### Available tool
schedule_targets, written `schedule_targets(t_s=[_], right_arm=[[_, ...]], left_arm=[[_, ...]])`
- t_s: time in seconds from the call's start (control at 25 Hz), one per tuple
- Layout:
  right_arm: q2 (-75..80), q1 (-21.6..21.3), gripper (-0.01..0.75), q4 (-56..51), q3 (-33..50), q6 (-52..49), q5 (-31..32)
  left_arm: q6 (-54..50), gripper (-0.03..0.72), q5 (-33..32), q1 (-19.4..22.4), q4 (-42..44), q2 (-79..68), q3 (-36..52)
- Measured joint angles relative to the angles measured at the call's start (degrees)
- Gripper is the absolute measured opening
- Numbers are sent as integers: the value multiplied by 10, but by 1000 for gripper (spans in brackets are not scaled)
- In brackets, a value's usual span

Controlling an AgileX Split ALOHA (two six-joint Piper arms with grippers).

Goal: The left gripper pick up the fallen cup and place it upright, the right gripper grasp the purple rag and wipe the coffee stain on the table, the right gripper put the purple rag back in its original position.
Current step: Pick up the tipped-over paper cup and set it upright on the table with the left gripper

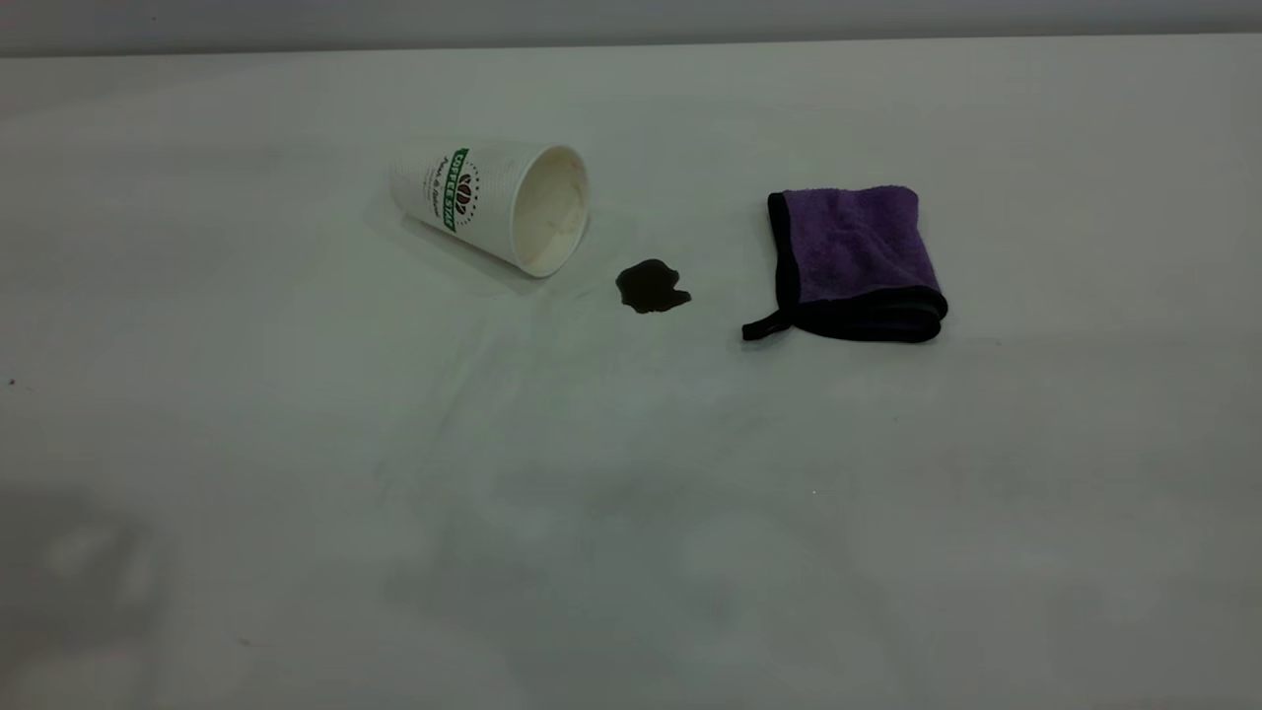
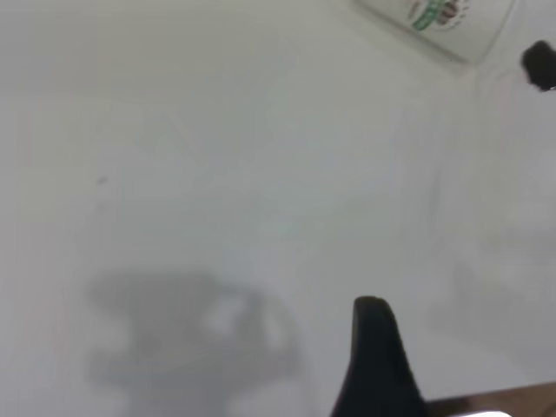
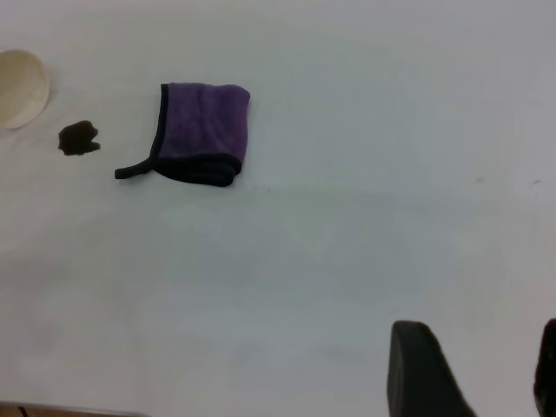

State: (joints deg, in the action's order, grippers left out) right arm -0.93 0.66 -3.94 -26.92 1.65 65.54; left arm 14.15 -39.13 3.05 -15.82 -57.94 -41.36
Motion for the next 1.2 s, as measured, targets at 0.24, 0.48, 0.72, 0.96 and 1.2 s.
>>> schedule_targets(t_s=[0.24, 0.48, 0.72, 0.96, 1.2], right_arm=[[0, 0, 361, 0, 0, 0, 0], [0, 0, 361, 0, 0, 0, 0], [0, 0, 361, 0, 0, 0, 0], [0, 0, 361, 0, 0, 0, 0], [0, 0, 361, 0, 0, 0, 0]], left_arm=[[26, 579, 35, -84, -10, -182, -85], [-54, 579, 55, -200, 78, -352, -184], [-218, 579, 55, -296, 248, -491, -304], [-373, 579, 66, -351, 395, -625, -415], [-508, 579, 72, -385, 530, -724, -481]])
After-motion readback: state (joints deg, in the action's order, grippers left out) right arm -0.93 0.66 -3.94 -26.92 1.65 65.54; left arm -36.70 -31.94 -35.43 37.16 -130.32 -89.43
